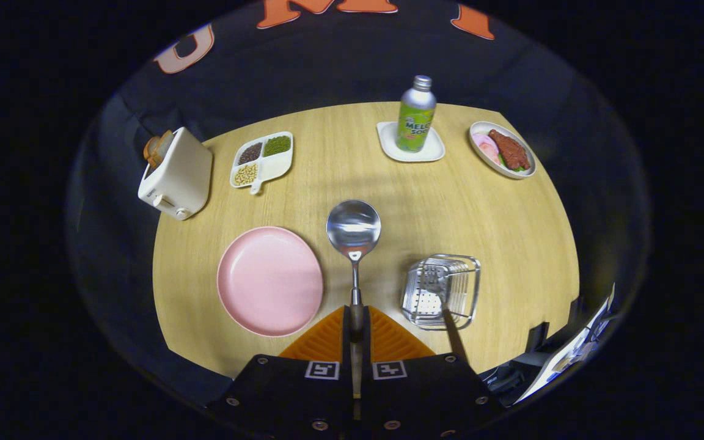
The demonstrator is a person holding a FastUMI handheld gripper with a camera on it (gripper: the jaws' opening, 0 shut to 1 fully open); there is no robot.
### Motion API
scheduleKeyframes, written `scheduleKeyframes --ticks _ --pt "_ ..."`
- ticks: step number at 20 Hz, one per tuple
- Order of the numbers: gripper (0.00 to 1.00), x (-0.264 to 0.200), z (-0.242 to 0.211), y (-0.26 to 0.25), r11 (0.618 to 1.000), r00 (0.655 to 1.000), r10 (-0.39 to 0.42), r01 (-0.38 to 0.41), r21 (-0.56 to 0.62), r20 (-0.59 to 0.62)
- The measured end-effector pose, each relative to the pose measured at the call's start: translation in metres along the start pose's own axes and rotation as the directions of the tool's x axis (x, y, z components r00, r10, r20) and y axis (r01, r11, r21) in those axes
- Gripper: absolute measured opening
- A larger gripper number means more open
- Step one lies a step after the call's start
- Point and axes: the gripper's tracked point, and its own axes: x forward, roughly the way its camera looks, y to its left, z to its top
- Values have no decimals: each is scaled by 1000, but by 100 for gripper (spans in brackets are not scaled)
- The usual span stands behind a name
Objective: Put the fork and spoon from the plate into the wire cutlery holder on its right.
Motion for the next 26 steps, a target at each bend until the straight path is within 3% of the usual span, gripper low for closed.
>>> scheduleKeyframes --ticks 10,17,26 --pt "6 -3 -32 -41 999 970 52 -47 25 -237" --pt "6 0 -49 -53 991 910 118 -83 105 -396" --pt "7 21 -46 -74 983 874 119 -36 181 -471"
